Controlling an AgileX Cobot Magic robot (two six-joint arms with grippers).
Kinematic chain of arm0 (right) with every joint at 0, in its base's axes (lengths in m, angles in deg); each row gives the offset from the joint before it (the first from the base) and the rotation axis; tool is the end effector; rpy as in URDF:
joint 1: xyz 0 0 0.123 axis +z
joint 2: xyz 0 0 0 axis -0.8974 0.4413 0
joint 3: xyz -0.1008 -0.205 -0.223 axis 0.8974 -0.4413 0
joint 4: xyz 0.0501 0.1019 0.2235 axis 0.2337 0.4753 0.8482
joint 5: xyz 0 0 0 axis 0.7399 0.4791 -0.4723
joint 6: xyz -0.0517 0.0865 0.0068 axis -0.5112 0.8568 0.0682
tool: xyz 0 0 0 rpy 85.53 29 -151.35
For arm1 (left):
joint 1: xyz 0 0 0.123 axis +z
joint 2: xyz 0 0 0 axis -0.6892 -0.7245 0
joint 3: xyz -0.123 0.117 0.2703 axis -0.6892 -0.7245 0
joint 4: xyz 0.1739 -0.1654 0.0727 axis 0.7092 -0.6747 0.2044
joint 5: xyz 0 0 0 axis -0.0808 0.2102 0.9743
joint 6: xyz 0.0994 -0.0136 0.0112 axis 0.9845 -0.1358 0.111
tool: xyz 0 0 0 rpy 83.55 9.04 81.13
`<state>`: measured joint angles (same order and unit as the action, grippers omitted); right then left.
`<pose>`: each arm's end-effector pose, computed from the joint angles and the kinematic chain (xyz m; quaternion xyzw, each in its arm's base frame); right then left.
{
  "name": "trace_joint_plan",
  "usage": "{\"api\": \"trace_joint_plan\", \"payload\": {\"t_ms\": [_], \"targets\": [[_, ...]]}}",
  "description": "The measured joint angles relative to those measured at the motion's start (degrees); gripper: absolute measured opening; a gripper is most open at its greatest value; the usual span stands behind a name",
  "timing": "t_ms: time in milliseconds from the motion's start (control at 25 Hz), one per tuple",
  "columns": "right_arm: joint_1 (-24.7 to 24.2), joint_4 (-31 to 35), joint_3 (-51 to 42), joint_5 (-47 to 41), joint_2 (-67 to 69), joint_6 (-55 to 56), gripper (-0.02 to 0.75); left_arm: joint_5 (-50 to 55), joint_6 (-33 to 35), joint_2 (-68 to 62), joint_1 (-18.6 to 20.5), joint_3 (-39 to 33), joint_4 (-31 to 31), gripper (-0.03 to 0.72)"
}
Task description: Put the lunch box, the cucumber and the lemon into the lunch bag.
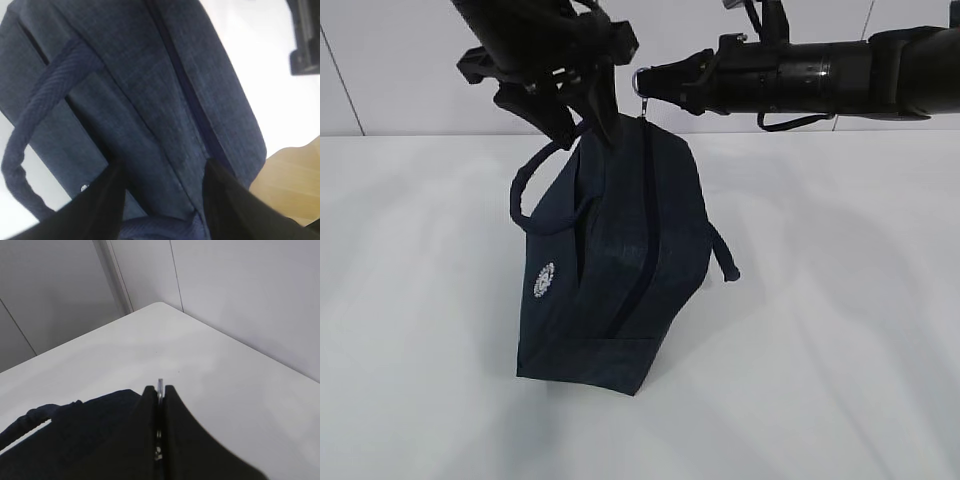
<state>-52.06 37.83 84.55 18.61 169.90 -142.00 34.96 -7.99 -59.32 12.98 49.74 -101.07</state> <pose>0.4550 0.1736 0.2718 -0.3445 0.6780 0.3778 0.5281 0.3576 -0.2430 0.3487 0.1883 0.9538 -0.1935 0.1317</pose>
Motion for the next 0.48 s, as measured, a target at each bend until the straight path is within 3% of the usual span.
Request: {"api": "trace_joint_plan", "payload": {"t_ms": [480], "targets": [[0.0, 0.0, 0.0, -0.2, 0.0, 0.26, 0.007, -2.79, -0.2, -4.74, 0.0, 0.13, -1.03, 0.361]]}}
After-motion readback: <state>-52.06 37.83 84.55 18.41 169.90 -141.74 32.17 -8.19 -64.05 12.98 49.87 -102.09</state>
